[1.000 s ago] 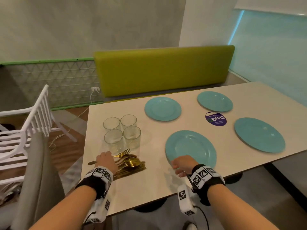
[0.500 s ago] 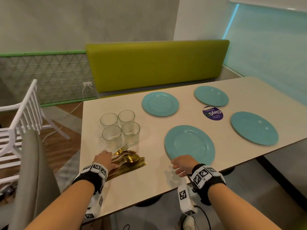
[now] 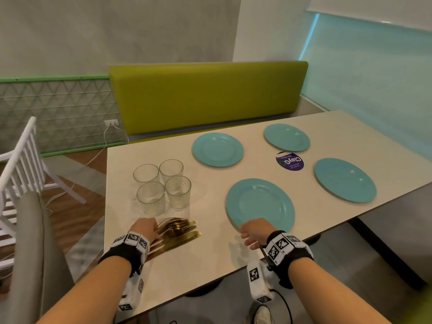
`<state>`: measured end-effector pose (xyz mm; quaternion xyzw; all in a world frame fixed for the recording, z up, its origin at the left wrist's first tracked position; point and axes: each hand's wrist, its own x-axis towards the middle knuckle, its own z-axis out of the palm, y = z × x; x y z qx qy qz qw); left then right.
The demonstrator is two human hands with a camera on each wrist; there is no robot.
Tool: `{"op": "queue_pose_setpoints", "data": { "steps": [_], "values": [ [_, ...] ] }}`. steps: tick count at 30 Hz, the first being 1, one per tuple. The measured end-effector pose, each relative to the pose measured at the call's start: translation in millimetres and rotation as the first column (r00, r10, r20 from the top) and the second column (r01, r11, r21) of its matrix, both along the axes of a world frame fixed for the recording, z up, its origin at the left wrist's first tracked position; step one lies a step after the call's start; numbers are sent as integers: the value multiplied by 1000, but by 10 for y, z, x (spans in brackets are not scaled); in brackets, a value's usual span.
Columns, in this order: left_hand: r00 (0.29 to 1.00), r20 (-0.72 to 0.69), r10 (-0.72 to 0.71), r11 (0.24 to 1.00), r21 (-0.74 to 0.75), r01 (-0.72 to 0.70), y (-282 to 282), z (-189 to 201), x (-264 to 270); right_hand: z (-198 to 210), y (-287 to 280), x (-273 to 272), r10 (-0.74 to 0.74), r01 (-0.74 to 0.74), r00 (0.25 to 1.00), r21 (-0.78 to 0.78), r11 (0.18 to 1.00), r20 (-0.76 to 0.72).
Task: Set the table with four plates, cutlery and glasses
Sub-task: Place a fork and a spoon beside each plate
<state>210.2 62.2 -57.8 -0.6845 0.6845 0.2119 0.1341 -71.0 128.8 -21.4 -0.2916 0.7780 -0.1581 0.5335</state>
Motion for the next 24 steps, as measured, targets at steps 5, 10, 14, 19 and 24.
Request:
{"op": "queue_pose_setpoints", "data": {
  "steps": [5, 10, 14, 19, 24],
  "values": [
    [998, 16, -53, 998, -22, 53, 30, -21, -42, 31, -25, 21, 12, -12, 1000, 4, 1000, -1],
    [995, 22, -100, 994, -38, 101, 32, -7, -88, 35, -27, 83, 59, -60, 998, -38, 997, -36],
    [984, -120, -133, 986, -113, 120, 8, 171, -232, 83, -25, 169, 149, -158, 986, -141, 977, -72],
    [856, -515, 43, 998, -25, -66, 12, 484, -508, 171, -66, 403, 228, -221, 974, -291, 931, -11],
    [317, -800, 510, 857, 506, -101, 136, 641, -798, 276, -122, 577, 162, -105, 981, -418, 902, 103]
  ]
}}
